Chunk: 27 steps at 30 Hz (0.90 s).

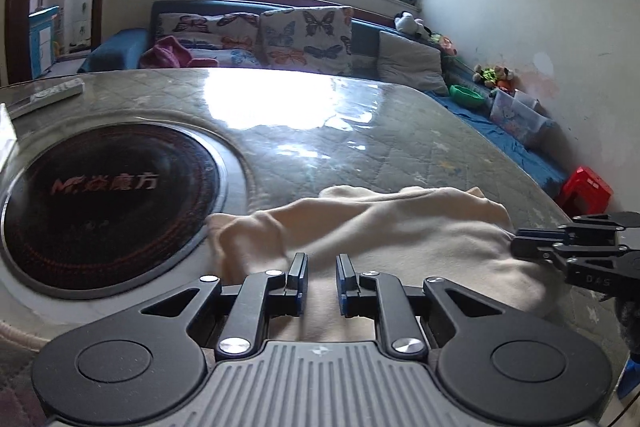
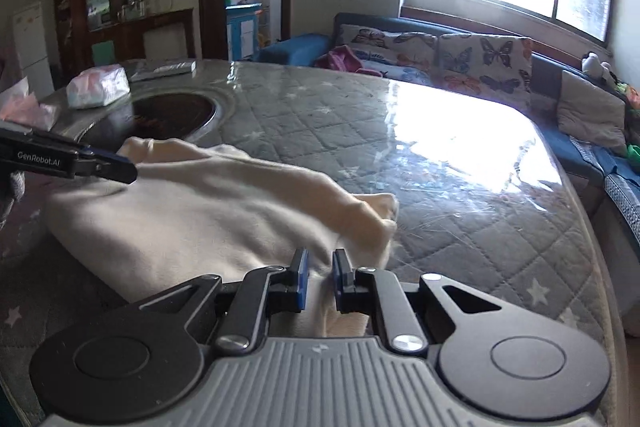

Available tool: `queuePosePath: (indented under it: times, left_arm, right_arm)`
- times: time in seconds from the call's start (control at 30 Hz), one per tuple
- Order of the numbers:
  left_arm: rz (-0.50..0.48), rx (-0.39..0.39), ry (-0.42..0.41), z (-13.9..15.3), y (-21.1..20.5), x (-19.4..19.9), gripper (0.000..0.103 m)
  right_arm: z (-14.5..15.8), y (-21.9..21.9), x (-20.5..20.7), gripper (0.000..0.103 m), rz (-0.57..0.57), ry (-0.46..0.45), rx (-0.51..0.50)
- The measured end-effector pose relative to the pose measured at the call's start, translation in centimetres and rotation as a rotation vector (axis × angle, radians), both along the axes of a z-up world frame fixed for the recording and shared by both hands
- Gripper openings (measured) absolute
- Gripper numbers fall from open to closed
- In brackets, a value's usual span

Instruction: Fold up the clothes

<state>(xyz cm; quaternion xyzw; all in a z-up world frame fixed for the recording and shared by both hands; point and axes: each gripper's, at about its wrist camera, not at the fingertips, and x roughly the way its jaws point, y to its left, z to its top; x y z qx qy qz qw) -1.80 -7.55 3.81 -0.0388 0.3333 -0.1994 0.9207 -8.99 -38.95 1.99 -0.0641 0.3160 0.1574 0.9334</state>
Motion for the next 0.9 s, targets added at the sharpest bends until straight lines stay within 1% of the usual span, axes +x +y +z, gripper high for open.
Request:
queuePosePath:
  times: [0.1,0.17,0.2,0.27,0.33,0.47,0.6,0.67,0.8,0.9]
  left_arm:
    - [0.022,0.004,0.005,-0.4,0.3,0.7,0.016]
    - [0.039,0.029,0.007,-0.8,0.2,1.2,0.017]
    - [0.044,0.028,0.010,-0.8,0.2,1.4,0.017]
    - [0.031,0.023,0.000,-0.3,-0.2,1.4,0.016]
    - [0.003,0.025,-0.023,0.1,-0.7,1.3,0.017]
    - [-0.032,0.055,-0.034,0.2,-2.3,2.5,0.017]
    - [0.031,0.074,0.007,-0.7,-2.0,4.6,0.017]
    - [0.048,0.064,0.013,-0.8,-1.2,5.0,0.017]
    - [0.046,0.051,-0.004,0.1,-0.6,4.0,0.017]
    - [-0.011,0.013,-0.014,1.0,-1.1,2.2,0.017]
  right_arm:
    - [0.6,0.3,-0.9,0.011,0.025,-0.031,0.014]
    - [0.5,0.6,-1.2,0.011,0.040,-0.028,0.009]
    - [0.0,1.0,-1.3,0.011,0.044,-0.018,-0.010]
    - [-0.5,0.9,-1.4,0.011,0.031,-0.010,-0.031]
    - [-0.4,0.6,-1.4,0.011,0.015,-0.006,-0.020]
    - [0.2,0.6,-1.2,0.011,0.019,-0.026,-0.001]
    - [-0.1,1.2,-0.4,0.011,0.042,-0.010,-0.002]
    - [-0.7,1.1,-0.2,0.011,0.030,0.004,-0.023]
    - [-0.6,0.2,-0.6,0.012,0.016,0.011,-0.018]
    - [0.0,0.5,-0.6,0.012,0.024,-0.007,-0.014]
